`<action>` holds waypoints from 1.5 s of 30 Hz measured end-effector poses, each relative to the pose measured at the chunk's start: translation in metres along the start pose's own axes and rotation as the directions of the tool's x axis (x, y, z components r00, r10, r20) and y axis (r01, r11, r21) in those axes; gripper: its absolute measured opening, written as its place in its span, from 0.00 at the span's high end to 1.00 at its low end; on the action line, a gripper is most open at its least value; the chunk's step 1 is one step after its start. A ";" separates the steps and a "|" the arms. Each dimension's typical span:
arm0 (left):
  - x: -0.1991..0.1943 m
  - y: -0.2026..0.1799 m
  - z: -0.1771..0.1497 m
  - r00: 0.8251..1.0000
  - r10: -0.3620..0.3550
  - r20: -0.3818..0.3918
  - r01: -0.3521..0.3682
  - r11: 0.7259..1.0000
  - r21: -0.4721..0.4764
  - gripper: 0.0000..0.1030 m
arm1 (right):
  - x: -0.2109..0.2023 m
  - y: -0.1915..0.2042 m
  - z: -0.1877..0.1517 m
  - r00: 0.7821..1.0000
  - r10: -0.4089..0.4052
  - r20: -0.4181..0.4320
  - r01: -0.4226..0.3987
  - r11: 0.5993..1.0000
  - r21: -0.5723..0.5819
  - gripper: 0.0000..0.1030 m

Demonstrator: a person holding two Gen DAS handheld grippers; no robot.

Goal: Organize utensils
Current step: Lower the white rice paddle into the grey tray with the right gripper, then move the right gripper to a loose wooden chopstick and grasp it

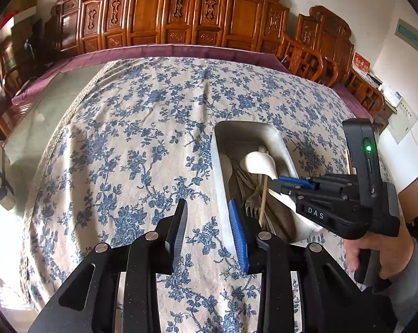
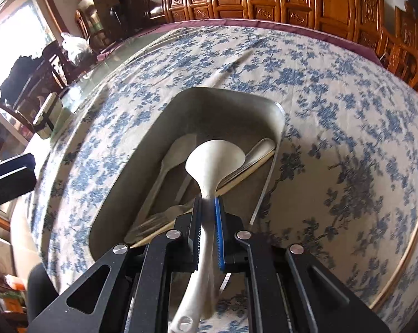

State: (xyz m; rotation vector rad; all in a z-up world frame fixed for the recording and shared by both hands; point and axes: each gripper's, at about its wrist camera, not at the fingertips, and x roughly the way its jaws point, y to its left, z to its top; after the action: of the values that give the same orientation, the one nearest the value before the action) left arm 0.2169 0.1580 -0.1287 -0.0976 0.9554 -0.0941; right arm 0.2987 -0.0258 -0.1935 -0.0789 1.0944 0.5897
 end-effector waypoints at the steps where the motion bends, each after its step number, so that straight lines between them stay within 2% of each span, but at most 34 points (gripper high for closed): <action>1: 0.000 0.000 0.000 1.000 0.001 0.000 -0.001 1.000 0.000 0.71 | 0.002 0.001 -0.001 1.000 0.019 -0.013 -0.019 1.000 0.011 0.91; 5: -0.002 0.001 0.000 1.000 0.003 0.004 -0.003 1.000 0.000 0.69 | 0.007 0.011 -0.005 0.999 0.027 -0.018 -0.027 1.000 0.002 0.90; 8: -0.002 0.001 -0.001 1.000 0.006 0.003 -0.006 1.000 0.001 0.69 | 0.008 0.014 -0.005 0.996 0.082 -0.027 -0.081 0.996 0.021 0.90; 14: -0.003 0.001 0.000 1.000 0.009 0.003 -0.009 1.000 -0.002 0.69 | 0.002 0.022 -0.002 0.999 0.038 0.012 -0.038 0.999 -0.037 0.92; 27: -0.001 -0.007 0.000 1.000 0.014 -0.004 -0.014 1.000 0.007 0.69 | -0.015 0.004 0.018 0.996 0.047 0.078 -0.045 0.998 -0.035 0.94; 34: -0.003 -0.026 0.001 1.000 0.009 0.007 -0.010 1.000 0.022 0.67 | -0.055 -0.003 0.004 0.990 0.022 0.143 -0.011 0.996 -0.084 0.94; 36: -0.004 -0.033 0.002 1.000 0.009 0.018 -0.010 0.999 0.032 0.47 | -0.071 -0.012 -0.006 0.987 0.008 0.162 0.006 0.996 -0.084 0.94; 43: -0.008 -0.069 -0.001 0.999 -0.002 0.039 -0.001 0.997 0.071 0.39 | -0.122 -0.057 -0.051 0.976 -0.058 0.211 0.067 0.997 -0.034 0.94; 45: -0.008 -0.081 -0.004 0.999 -0.013 0.043 0.010 0.997 0.077 0.20 | -0.135 -0.071 -0.067 0.971 -0.089 0.220 0.094 0.995 -0.013 0.94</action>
State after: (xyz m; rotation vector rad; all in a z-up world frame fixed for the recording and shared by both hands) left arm 0.2060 0.0788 -0.1145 -0.0339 0.9071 -0.1387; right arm 0.2357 -0.1640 -0.1257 -0.0823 0.8648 0.5150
